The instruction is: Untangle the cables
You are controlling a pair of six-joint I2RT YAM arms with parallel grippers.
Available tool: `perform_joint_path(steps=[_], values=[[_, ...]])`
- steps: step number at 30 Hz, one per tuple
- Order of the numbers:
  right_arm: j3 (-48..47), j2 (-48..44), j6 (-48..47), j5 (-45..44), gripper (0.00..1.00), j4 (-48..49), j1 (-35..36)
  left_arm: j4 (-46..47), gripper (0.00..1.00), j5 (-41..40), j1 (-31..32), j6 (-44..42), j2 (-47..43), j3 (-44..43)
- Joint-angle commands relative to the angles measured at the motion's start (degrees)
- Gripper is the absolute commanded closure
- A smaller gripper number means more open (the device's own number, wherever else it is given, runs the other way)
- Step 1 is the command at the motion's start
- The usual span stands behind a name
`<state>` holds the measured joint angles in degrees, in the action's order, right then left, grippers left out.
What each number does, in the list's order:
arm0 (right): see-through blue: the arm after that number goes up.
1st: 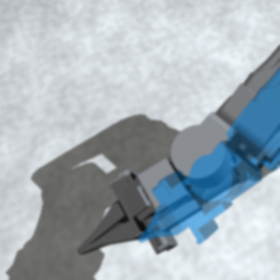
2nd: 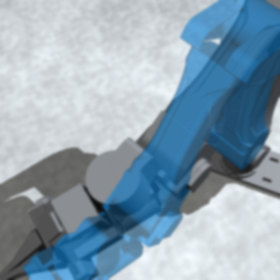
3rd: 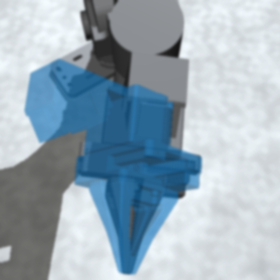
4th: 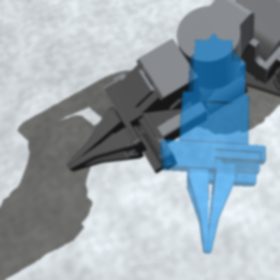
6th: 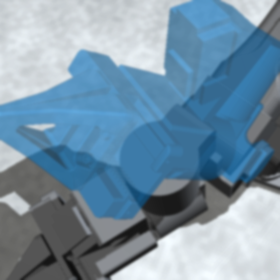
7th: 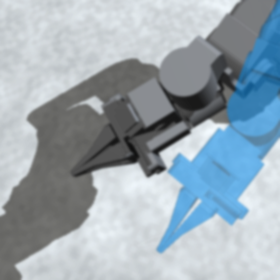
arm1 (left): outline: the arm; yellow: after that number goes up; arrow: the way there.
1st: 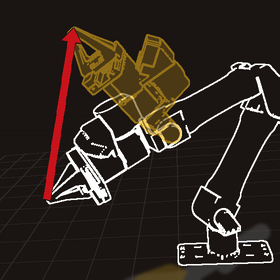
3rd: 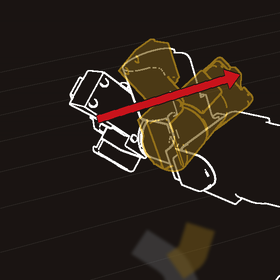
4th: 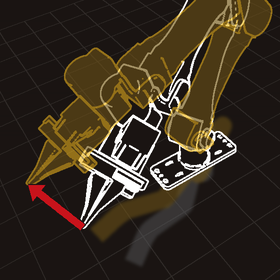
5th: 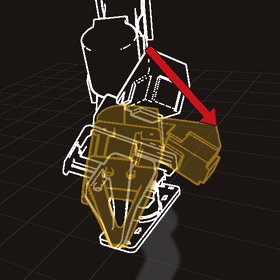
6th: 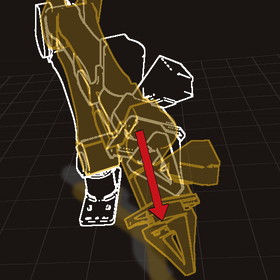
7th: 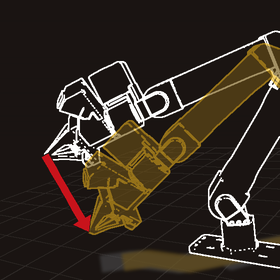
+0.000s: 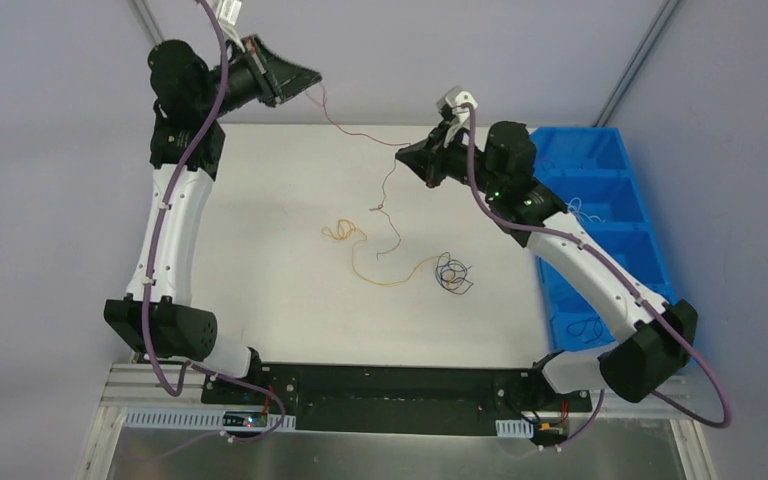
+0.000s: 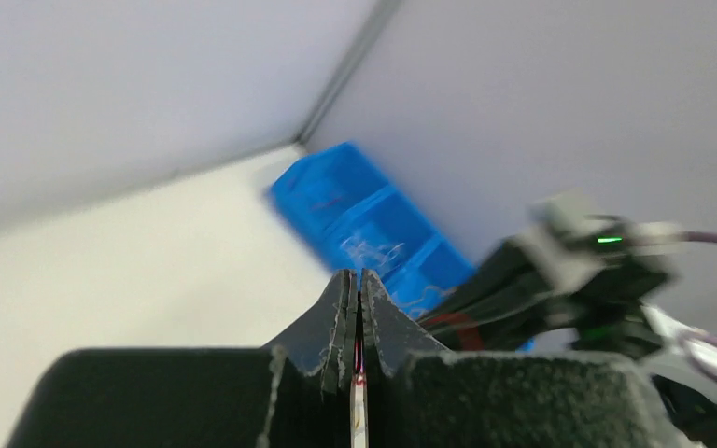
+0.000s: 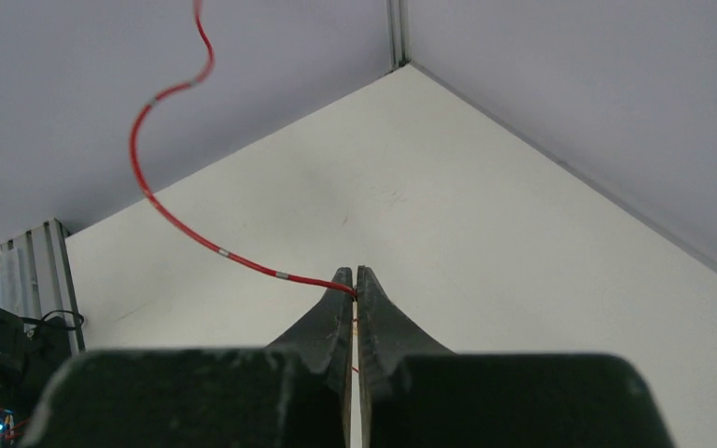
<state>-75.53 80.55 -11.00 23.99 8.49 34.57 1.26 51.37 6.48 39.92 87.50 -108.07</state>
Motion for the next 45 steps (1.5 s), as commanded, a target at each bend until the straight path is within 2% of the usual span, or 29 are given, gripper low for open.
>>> perform_joint_path(steps=[1, 3, 6, 10, 14, 15, 17, 19, 20, 21, 24, 27, 31, 38, 45], values=[[-2.77, -8.41, 1.92, -2.11, 1.0, -3.08, -1.72, -4.37, 1.0, -3.44, -2.43, -4.89, -5.33, 18.04], [-4.96, -8.94, 3.88, -2.45, 1.0, -5.13, -2.65, -4.42, 1.0, -3.5, -0.08, -4.56, -5.93, 24.76], [-10.05, -8.56, 8.8, -2.37, 1.0, -9.5, -5.35, -4.35, 1.0, -3.64, 6.59, -5.2, -4.58, 29.31], [-13.81, -9.06, 18.8, -0.7, 1.0, -14.54, -12.04, -4.41, 1.0, -2.21, 17.72, -6.36, 0.85, 27.22], [-13.92, -12.36, 20.52, 0.85, 1.0, -20.61, -18.78, -4.41, 1.0, -0.38, 24.18, -8.53, 6.01, 23.72], [-13.87, -13.32, 20.37, 1.73, 1.0, -22.39, -20.78, -4.34, 0.91, -0.03, 24.64, -8.84, 6.77, 23.03], [-13.74, -14.87, 19.35, 2.8, 1.0, -26.39, -24.67, -4.57, 0.53, -0.44, 24.46, -9.25, 7.75, 21.71], [-13.18, -16.42, 17.91, 2.91, 1.0, -28.91, -28.51, -4.97, 0.33, -1.44, 23.22, -10.32, 7.94, 20.73], [-13.0, -16.8, 16.9, 2.65, 1.0, -29.59, -30.29, -4.99, 0.09, -1.78, 22.31, -10.69, 7.94, 20.3], [-12.96, -16.91, 15.93, 2.42, 1.0, -30.07, -32.49, -5.01, 0.02, -1.78, 21.29, -10.96, 8.02, 19.89], [-13.31, -15.32, 13.12, 2.05, 1.0, -29.47, -37.66, -5.53, 0.01, -0.82, 17.96, -11.09, 8.36, 19.04], [-13.63, -12.05, 12.23, 3.8, 1.0, -24.84, -43.46, -6.96, 0.01, 0.14, 14.46, -11.46, 8.56, 18.4], [-17.88, -4.19, 11.93, 5.52, 1.0, -19.71, -49.13, -10.31, 0.01, 0.14, 10.41, -14.55, 7.86, 18.2], [-30.48, 13.1, 10.22, 6.1, 1.0, -15.77, -55.93, -14.87, 0.01, -1.81, 7.73, -20.1, 5.14, 20.89], [-43.32, 28.91, 8.9, 2.24, 1.0, -14.97, -59.6, -17.96, 0.01, -4.2, 7.17, -23.95, 4.2, 22.86]])
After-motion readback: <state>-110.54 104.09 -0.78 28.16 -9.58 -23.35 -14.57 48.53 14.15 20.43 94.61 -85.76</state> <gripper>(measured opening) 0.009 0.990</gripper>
